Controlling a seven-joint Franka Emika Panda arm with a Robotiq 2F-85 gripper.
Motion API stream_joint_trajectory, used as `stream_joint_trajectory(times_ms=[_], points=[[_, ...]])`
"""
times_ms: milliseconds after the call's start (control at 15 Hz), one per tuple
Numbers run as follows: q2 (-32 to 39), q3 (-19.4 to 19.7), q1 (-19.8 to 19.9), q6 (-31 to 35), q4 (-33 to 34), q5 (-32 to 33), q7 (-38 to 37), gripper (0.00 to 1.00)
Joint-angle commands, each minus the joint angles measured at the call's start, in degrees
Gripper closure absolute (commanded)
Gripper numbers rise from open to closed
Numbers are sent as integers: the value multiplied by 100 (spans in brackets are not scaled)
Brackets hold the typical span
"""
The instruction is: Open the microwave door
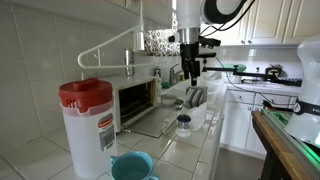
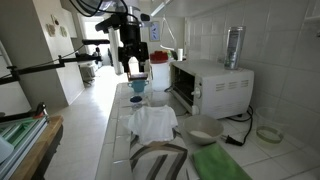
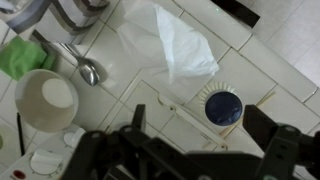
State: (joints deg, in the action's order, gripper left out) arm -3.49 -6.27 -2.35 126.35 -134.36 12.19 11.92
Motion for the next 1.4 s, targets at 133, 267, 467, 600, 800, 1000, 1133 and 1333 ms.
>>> stream_joint_trajectory(times_ms=[133, 267, 467, 600, 800, 1000, 1133, 1333], points=[[77, 46, -78, 367, -68, -12, -1147, 0], [118, 45, -93, 460, -67, -45, -1414, 0], [159, 48, -114, 638, -66, -157, -1750, 0], [200, 56, -117, 770, -60, -297, -1882, 0], [235, 63, -119, 730, -7, -681, -1955, 0], [215, 55, -120, 672, -15, -533, -1871, 0], [216, 54, -123, 665, -15, -534, -1871, 0], [276, 87, -80, 538, 61, -467, -2533, 0]])
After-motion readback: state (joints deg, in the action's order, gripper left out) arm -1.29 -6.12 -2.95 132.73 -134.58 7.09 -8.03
